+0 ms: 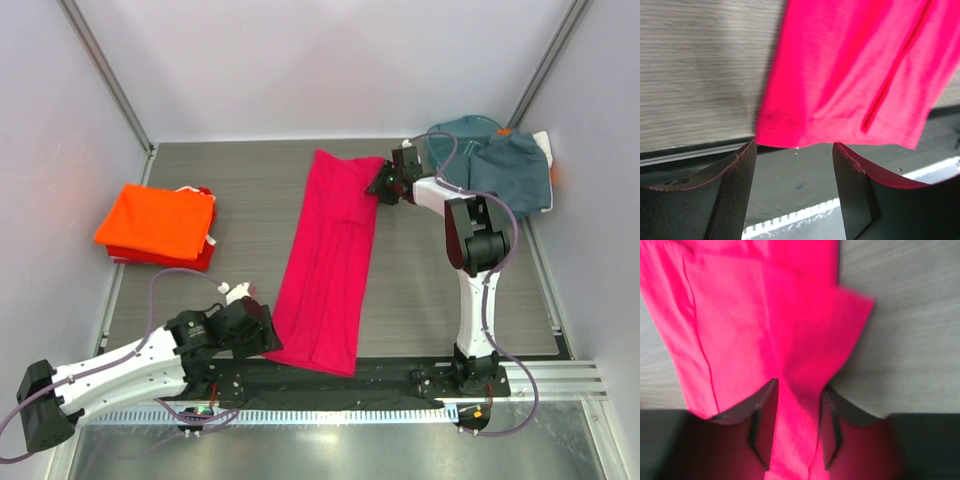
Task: Fold and stack the t-shirts
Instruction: Fold the tshirt
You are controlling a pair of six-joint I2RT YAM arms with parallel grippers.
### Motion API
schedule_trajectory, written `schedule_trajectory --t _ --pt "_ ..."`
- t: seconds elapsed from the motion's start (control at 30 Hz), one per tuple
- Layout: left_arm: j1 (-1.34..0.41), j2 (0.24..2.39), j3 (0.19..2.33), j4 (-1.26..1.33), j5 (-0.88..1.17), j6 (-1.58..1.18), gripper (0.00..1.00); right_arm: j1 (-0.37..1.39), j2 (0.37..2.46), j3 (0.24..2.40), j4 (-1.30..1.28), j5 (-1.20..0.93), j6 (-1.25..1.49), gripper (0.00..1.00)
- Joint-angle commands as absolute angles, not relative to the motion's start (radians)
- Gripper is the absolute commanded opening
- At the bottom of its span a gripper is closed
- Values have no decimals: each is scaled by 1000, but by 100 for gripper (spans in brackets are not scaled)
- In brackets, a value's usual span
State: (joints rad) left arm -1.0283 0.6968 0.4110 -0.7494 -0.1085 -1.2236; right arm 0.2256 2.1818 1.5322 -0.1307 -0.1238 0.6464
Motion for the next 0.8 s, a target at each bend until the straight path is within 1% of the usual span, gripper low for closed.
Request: schedule_trajectory --t 0.0,0.03,0.07,0.13,0.27,0.3,0.33,0.37,0.4,0.47,0.57,0.63,0.73,0.77 --pt "-977 725 430 -749 -83 -1161 64 203 2272 1597 -141 -126 696 39" --pt "-963 744 426 -739 -69 -1152 64 202 2305 1617 -141 -123 701 36" --pt "-951 750 423 -717 -57 -1134 64 201 2322 1655 -140 -118 704 30" --pt "-917 771 419 -704 -25 -1117 64 198 2370 1701 -140 -110 707 26" --pt "-894 787 420 -692 -6 -1097 64 183 2434 1839 -143 -104 716 25" --pt "-890 787 420 -687 -5 -1098 64 180 2445 1867 -144 -116 719 27" --pt "-890 787 420 -684 -3 -1100 64 175 2456 1893 -147 -130 719 32" --pt "-888 787 420 -680 -3 -1098 64 172 2473 1945 -158 -143 719 52" --pt "-887 787 422 -678 -3 -1097 64 173 2476 1966 -169 -153 718 58" --pt "-885 788 423 -663 -3 -1098 64 175 2450 1964 -170 -192 718 64" --pt "-881 799 431 -634 -3 -1098 64 183 2396 1892 -172 -213 700 68" --pt "-881 814 436 -620 -3 -1106 64 186 2318 1832 -178 -219 674 68" --pt "-881 828 446 -612 -3 -1115 63 193 2173 1665 -186 -198 617 68" --pt "-879 828 452 -612 -3 -1117 63 195 2136 1567 -189 -178 609 69"
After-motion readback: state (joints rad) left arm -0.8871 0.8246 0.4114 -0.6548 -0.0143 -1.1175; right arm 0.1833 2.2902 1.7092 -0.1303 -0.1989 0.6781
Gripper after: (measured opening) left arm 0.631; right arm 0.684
